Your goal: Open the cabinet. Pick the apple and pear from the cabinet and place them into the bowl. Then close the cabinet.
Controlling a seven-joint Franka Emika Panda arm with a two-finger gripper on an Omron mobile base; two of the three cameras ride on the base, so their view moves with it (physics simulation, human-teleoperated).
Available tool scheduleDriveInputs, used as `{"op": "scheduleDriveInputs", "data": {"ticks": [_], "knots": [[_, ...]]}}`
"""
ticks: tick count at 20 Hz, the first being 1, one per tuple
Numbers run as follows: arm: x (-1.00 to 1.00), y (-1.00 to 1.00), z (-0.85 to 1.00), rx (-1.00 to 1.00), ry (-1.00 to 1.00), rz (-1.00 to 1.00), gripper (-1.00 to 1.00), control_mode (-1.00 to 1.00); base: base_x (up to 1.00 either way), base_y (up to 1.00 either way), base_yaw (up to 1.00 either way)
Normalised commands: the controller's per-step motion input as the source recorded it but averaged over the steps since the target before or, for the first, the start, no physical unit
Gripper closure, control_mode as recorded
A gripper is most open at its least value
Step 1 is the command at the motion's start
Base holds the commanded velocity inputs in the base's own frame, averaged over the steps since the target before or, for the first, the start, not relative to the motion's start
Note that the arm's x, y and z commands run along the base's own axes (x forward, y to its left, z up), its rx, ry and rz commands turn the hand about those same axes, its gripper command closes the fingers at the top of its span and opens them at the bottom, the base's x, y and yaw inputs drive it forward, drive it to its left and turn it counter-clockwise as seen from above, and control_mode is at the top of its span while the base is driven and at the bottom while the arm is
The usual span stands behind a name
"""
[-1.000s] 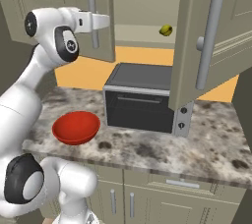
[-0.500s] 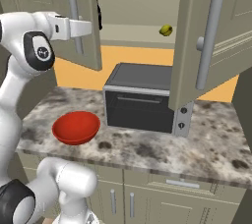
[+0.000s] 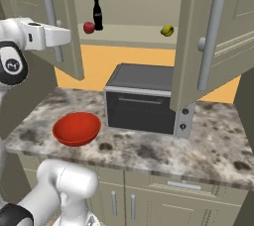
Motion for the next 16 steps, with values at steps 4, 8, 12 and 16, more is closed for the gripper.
{"op": "scheduleDriveInputs", "data": {"ticks": [4,8,12,16], "knots": [[-0.70,0.00,0.00,0.00,0.00,0.00,1.00,-1.00,0.00,0.00,0.00],[-0.64,0.00,0.00,0.00,0.00,0.00,1.00,-1.00,0.00,0.00,0.00],[-0.62,0.00,0.00,0.00,0.01,0.00,1.00,-1.00,0.00,0.00,0.00],[-0.63,0.00,0.00,0.00,0.01,0.00,1.00,-1.00,0.00,0.00,0.00]]}}
